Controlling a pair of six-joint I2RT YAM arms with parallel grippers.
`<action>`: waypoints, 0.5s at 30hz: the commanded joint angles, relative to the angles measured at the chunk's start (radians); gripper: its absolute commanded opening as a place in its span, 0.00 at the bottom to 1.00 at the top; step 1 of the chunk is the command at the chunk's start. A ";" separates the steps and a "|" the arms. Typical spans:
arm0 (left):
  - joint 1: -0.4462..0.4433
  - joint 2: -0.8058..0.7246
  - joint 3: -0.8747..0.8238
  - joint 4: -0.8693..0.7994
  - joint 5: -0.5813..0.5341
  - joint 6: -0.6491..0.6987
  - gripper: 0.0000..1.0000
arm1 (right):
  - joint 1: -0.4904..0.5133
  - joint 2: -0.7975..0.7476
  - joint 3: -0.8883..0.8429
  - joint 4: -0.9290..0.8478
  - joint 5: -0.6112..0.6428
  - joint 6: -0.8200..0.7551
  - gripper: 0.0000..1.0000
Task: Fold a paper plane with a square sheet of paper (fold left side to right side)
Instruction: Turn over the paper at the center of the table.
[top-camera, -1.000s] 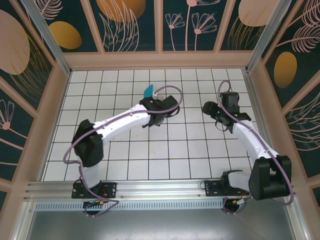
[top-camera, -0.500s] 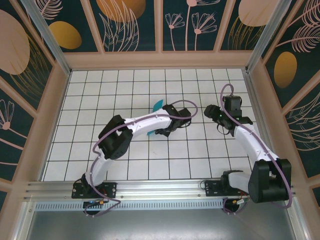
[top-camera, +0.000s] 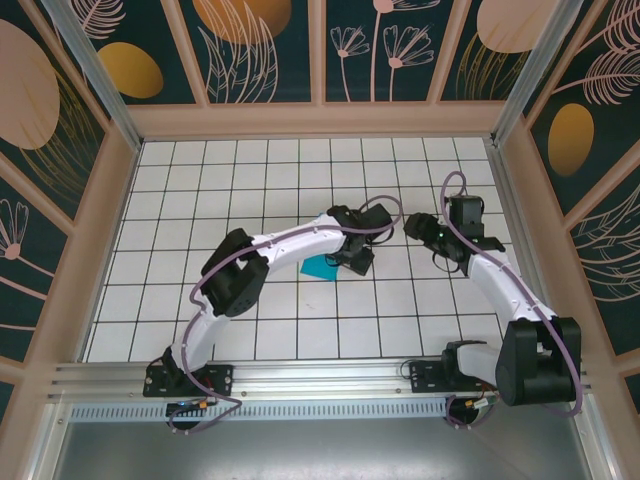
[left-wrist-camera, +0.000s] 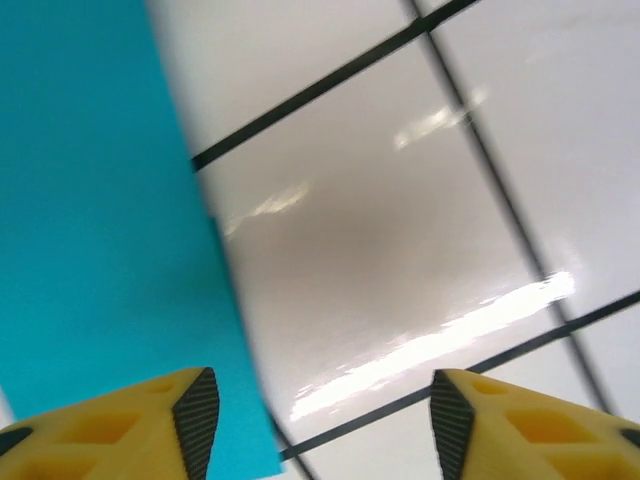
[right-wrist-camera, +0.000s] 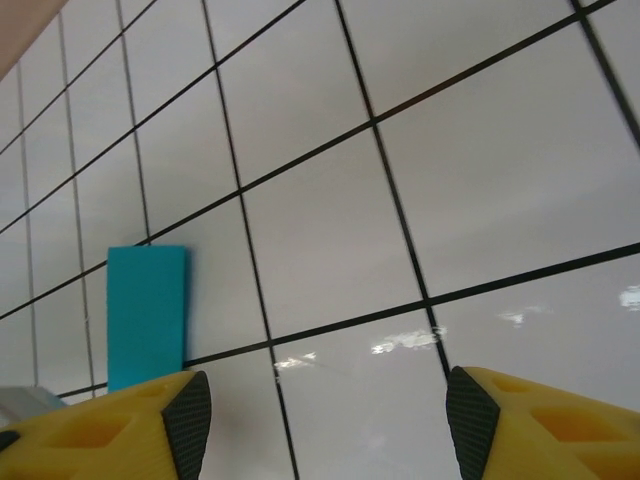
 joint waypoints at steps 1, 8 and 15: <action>0.059 -0.116 -0.037 0.127 0.141 0.022 0.63 | 0.008 0.013 -0.029 0.081 -0.135 0.026 0.67; 0.230 -0.392 -0.384 0.454 0.325 -0.044 0.66 | 0.174 0.168 0.011 0.234 -0.161 0.113 0.66; 0.423 -0.564 -0.698 0.725 0.491 -0.117 0.70 | 0.310 0.427 0.186 0.321 -0.138 0.139 0.64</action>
